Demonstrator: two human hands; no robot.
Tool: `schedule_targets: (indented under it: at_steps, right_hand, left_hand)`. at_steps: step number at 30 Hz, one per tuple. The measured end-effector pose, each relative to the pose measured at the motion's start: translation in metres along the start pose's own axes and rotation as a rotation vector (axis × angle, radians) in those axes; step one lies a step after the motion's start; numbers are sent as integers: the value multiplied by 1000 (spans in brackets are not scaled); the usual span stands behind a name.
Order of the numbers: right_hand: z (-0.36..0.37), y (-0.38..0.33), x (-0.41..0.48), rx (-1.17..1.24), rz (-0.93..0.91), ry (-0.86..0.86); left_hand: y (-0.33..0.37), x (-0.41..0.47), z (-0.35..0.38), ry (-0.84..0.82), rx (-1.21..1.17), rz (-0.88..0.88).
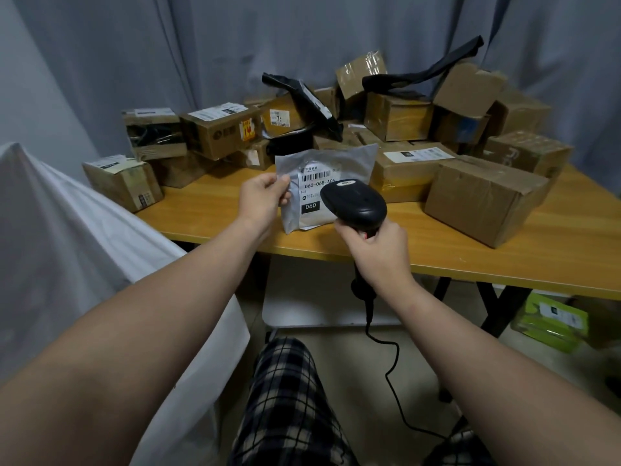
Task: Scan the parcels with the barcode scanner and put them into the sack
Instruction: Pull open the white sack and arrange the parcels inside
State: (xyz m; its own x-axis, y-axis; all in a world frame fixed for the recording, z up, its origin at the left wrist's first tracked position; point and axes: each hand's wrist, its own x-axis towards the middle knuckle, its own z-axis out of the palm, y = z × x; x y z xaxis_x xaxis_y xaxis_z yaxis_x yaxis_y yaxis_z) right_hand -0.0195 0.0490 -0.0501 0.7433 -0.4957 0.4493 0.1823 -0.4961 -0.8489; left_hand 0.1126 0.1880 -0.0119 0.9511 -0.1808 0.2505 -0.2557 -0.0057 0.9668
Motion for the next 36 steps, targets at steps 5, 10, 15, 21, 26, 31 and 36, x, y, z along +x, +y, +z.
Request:
schedule_targets:
  at_steps: [5, 10, 15, 21, 26, 31, 36]
  right_hand:
    - [3, 8, -2, 16, -2, 15]
    - [7, 16, -10, 61, -35, 30]
    - [6, 19, -20, 79, -45, 20]
    - [6, 28, -33, 104, -62, 42]
    - [8, 35, -36, 79, -63, 44]
    - [9, 33, -34, 98, -65, 39]
    - [9, 30, -34, 141, 4, 33]
  left_hand:
    - [1, 2, -3, 85, -12, -19]
    - [1, 3, -3, 85, 4, -9]
    - [-2, 6, -3, 102, 8, -13]
    - [-10, 6, -4, 101, 57, -14]
    - [-28, 1, -7, 33, 142, -57]
    - [-40, -7, -2, -21, 194, -94]
    - [-42, -7, 4, -62, 209, -104]
